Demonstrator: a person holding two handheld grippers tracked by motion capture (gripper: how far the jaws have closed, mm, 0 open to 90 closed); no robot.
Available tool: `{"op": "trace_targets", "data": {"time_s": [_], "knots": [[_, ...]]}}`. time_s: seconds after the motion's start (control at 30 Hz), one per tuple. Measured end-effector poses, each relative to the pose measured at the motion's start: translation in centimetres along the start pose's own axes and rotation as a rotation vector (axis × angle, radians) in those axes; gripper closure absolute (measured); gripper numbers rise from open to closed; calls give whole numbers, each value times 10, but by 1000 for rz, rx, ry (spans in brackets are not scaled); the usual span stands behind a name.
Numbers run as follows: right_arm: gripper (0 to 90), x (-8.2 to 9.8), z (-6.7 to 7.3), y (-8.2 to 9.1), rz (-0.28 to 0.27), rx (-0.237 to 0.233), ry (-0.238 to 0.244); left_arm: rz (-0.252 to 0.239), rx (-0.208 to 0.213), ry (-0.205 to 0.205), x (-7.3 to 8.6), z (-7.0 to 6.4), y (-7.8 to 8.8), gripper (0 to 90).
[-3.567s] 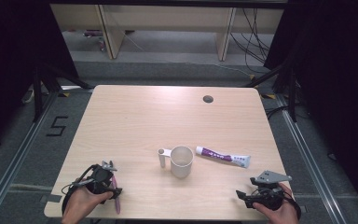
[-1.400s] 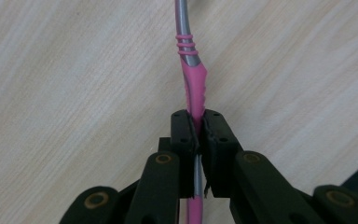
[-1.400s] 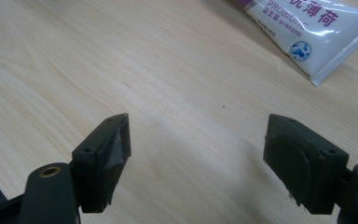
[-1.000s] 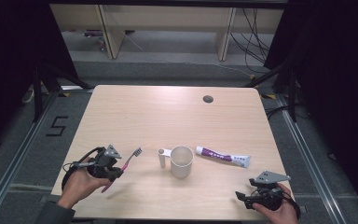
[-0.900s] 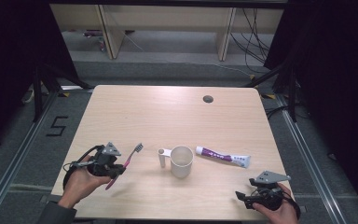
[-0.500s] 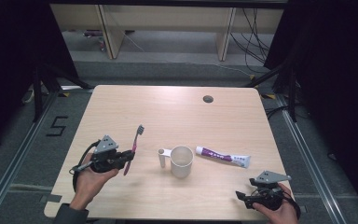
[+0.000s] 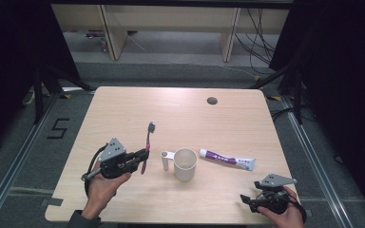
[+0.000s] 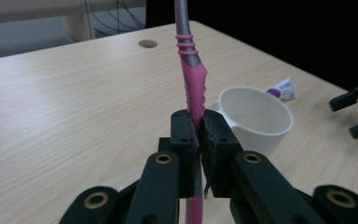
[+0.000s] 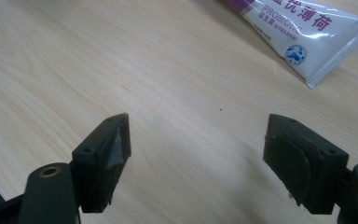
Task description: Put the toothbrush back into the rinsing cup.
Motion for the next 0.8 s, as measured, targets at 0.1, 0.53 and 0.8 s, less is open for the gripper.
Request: {"op": "trace_targets", "data": {"time_s": [0.1, 0.53, 0.8], "knots": [[238, 0, -1, 0, 3, 2, -1, -18, -4, -5, -5, -1, -2, 833], [238, -1, -2, 0, -5, 6, 14, -82, 30, 32, -25, -5, -16, 833], [238, 0, -1, 0, 1, 6, 9, -109, 47, 27, -39, -15, -29, 833]]}}
Point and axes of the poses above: each handheld gripper's, and its own axes: y roughly backward along the jaws, x roughly out of its underside, z roughly to its left, the point moved 10 cm from there along -y, roughly forward along the jaws, and after that the axes turned 10 degrees about y, right-handed, at the moved point
